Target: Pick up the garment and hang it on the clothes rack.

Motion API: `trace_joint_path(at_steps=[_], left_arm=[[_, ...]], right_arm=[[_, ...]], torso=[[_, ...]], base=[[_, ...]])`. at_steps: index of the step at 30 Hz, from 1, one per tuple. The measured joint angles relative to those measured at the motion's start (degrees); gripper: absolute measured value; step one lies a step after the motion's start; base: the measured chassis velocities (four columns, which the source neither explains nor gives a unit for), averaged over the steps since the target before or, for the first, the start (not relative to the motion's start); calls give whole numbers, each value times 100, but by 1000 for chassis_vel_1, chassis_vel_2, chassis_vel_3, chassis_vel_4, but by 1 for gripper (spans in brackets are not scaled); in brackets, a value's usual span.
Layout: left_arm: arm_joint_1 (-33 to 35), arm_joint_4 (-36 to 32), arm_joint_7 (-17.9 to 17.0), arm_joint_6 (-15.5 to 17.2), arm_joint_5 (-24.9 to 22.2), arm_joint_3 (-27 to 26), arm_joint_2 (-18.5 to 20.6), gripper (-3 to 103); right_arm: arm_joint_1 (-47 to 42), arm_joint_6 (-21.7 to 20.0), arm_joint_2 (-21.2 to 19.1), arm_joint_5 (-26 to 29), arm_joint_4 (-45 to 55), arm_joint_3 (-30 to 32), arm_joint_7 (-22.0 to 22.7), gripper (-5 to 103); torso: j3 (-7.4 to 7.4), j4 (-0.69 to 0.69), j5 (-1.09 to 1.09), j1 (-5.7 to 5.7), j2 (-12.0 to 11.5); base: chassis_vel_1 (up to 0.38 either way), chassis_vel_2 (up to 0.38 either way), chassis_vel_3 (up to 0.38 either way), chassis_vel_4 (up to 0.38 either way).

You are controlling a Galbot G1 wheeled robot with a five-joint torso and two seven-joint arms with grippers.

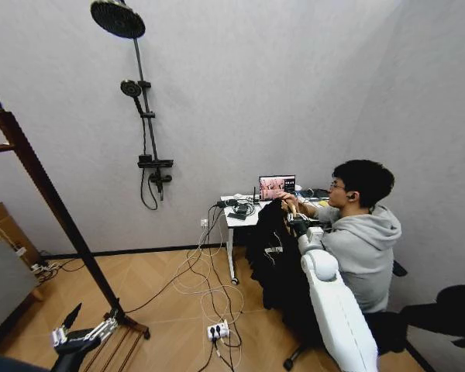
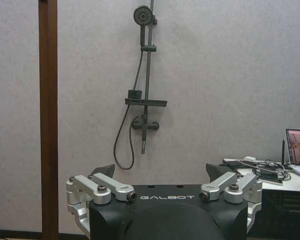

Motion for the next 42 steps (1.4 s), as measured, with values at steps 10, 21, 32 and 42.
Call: trace_joint_path(at_steps=[10, 21, 32, 42], left_arm=[[0, 0, 0, 0, 0, 0, 0, 100], [0, 0, 0, 0, 0, 0, 0, 100], [0, 0, 0, 0, 0, 0, 0, 100], [0, 0, 0, 0, 0, 0, 0, 100]], right_arm=[[-591, -168, 52, 255, 836, -211, -228, 10], [-752, -180, 107, 307, 979, -273, -309, 10], [-869, -139, 98, 329, 1020, -232, -396, 10], [-901, -71, 87, 351, 998, -189, -395, 10]], torso=[[0, 0, 0, -1, 0], [0, 2, 0, 0, 0], [0, 1, 0, -1, 0], [0, 1, 0, 0, 0]], base=[[37, 33, 42, 41], [106, 110, 107, 102], [125, 121, 125, 128], [125, 124, 134, 119]])
